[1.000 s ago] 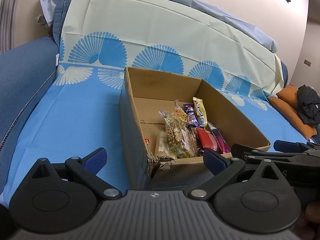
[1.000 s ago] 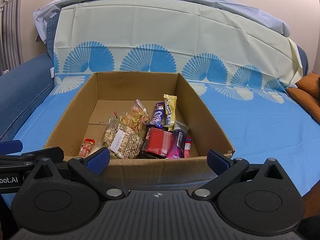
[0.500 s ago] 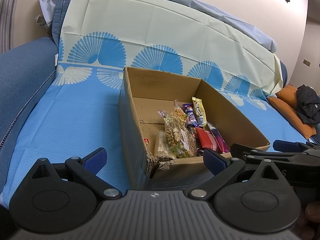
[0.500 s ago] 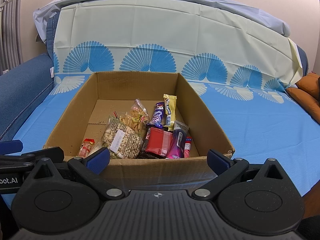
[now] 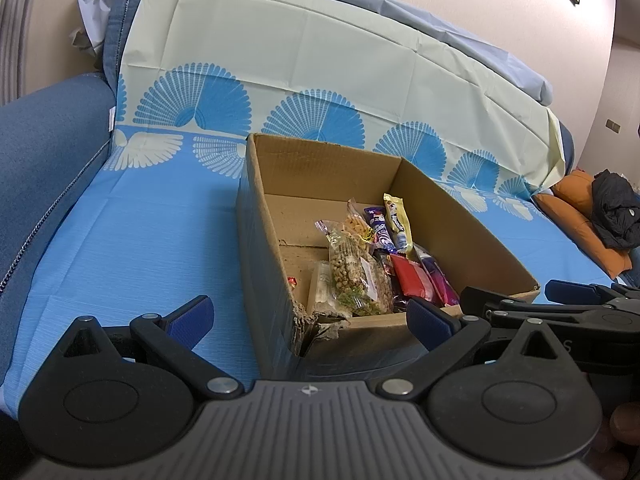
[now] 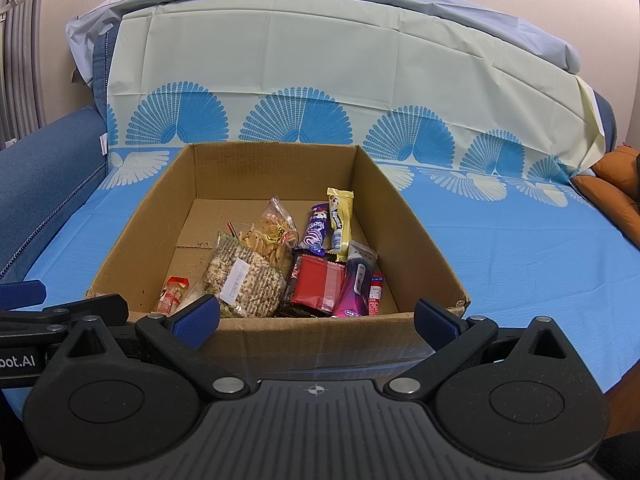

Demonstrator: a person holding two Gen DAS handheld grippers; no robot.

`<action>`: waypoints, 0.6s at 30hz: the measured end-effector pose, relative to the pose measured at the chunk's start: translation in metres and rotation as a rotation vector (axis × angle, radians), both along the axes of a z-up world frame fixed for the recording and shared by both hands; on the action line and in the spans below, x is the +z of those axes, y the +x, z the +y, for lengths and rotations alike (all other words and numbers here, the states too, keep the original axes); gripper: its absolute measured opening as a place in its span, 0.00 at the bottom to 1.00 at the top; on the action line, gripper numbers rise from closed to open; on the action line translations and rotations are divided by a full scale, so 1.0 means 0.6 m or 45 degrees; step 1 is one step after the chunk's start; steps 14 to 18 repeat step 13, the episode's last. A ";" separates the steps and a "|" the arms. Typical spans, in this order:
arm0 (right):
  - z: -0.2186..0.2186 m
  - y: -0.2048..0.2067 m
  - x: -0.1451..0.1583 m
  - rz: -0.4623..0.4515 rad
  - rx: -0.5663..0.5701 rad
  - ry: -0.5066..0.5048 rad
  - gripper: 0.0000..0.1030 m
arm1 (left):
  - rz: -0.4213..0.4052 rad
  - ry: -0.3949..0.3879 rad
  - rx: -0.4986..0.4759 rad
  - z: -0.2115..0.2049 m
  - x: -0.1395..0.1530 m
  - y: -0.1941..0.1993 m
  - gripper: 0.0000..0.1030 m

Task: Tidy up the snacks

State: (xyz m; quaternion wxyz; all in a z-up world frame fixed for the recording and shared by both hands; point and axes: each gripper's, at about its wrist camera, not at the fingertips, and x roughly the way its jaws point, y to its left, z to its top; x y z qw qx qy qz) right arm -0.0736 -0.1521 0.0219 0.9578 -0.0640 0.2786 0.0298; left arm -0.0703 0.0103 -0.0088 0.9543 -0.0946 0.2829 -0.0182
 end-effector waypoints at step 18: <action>-0.001 0.000 0.000 -0.006 -0.001 0.003 0.99 | -0.016 -0.008 -0.034 0.001 -0.002 -0.005 1.00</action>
